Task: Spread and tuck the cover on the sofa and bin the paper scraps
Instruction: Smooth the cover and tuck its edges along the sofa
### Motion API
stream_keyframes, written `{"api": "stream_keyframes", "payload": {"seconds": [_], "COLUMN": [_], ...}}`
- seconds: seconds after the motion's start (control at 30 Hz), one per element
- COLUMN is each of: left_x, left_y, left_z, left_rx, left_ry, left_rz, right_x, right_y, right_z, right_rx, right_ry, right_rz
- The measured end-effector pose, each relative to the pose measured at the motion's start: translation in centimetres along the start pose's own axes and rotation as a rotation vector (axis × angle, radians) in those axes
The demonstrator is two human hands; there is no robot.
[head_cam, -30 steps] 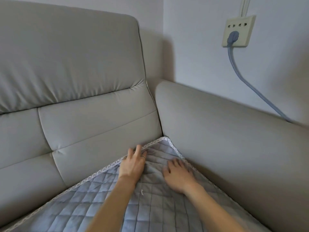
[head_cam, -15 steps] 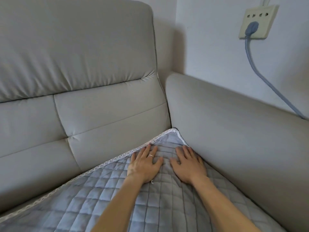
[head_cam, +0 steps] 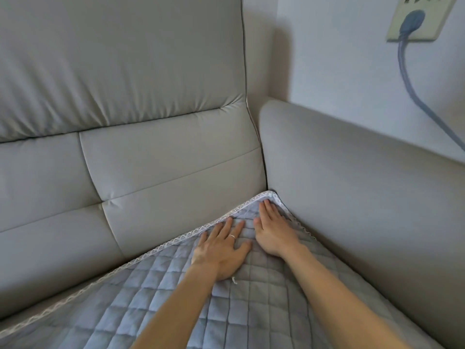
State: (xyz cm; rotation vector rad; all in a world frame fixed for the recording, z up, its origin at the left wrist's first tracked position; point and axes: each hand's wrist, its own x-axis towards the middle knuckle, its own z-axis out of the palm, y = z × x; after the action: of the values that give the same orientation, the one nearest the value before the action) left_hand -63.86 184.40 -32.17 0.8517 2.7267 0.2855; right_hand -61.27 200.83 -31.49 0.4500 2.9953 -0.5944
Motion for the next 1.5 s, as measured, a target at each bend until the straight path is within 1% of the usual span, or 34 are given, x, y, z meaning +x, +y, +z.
{"api": "stream_keyframes", "payload": {"seconds": [0.1, 0.2, 0.3, 0.43, 0.5, 0.53, 0.57, 0.63, 0.73, 0.87, 0.93, 1.07, 1.13, 1.2, 1.3, 1.37, 1.43, 1.5], "left_x": [0.6, 1.6, 2.4, 2.5, 1.8, 1.4, 1.2, 0.9, 1.0, 2.2, 2.5, 2.7, 2.9, 3.0, 3.0, 2.5, 2.2, 2.3], "left_y": [-0.3, -1.4, -0.7, -0.4, -0.1, 0.0, -0.1, -0.6, -1.1, -0.4, -0.6, -1.5, -1.5, -1.4, -1.1, -0.8, -0.8, -1.0], "left_z": [-0.3, -1.2, -0.8, 1.0, 2.8, 3.5, 3.9, 3.6, 1.8, 0.1, -0.5, -0.9, -0.7, -0.4, 0.7, 1.9, 3.0, 3.1], "left_rx": [0.004, 0.016, 0.025, -0.01, 0.018, 0.035, 0.031, 0.005, 0.015, 0.013, 0.026, 0.05, 0.04, 0.031, 0.049, 0.073, 0.079, 0.08], "left_ry": [-0.014, 0.01, 0.033, 0.203, 0.292, 0.313, 0.324, 0.285, 0.24, 0.169, 0.142, 0.143, 0.14, 0.131, 0.168, 0.208, 0.238, 0.267], "left_rz": [0.066, 0.08, 0.094, 0.005, 0.005, 0.023, 0.024, -0.02, -0.033, -0.016, -0.008, 0.001, -0.001, -0.004, 0.0, 0.008, 0.017, 0.028], "right_x": [1.5, 3.5, 4.3, 5.3, 4.9, 4.3, 3.9, 3.1, 3.3, 4.4, 4.8, 5.3, 5.2, 5.1, 5.1, 4.9, 4.2, 3.5], "right_y": [0.8, -0.1, 0.4, 0.3, 0.8, 1.1, 1.3, 0.8, -0.2, 0.8, 1.0, 0.6, 0.8, 0.9, 0.6, 0.1, 0.0, 0.4], "right_z": [0.4, 0.2, -0.1, 0.2, 1.5, 2.3, 2.9, 3.7, 3.5, 2.7, 3.0, 3.2, 3.2, 3.0, 1.9, 1.7, 2.5, 3.4], "right_rx": [-0.08, -0.114, -0.132, -0.17, -0.167, -0.158, -0.158, -0.154, -0.139, -0.16, -0.185, -0.136, -0.15, -0.188, -0.212, -0.24, -0.219, -0.176], "right_ry": [-0.06, -0.078, -0.093, -0.067, -0.077, -0.06, -0.005, 0.113, 0.226, 0.288, 0.324, 0.435, 0.411, 0.287, 0.051, -0.034, -0.05, 0.036], "right_rz": [0.052, 0.088, 0.114, 0.158, 0.176, 0.175, 0.159, 0.117, 0.04, -0.007, -0.062, -0.176, -0.205, -0.184, -0.049, 0.012, 0.028, 0.007]}}
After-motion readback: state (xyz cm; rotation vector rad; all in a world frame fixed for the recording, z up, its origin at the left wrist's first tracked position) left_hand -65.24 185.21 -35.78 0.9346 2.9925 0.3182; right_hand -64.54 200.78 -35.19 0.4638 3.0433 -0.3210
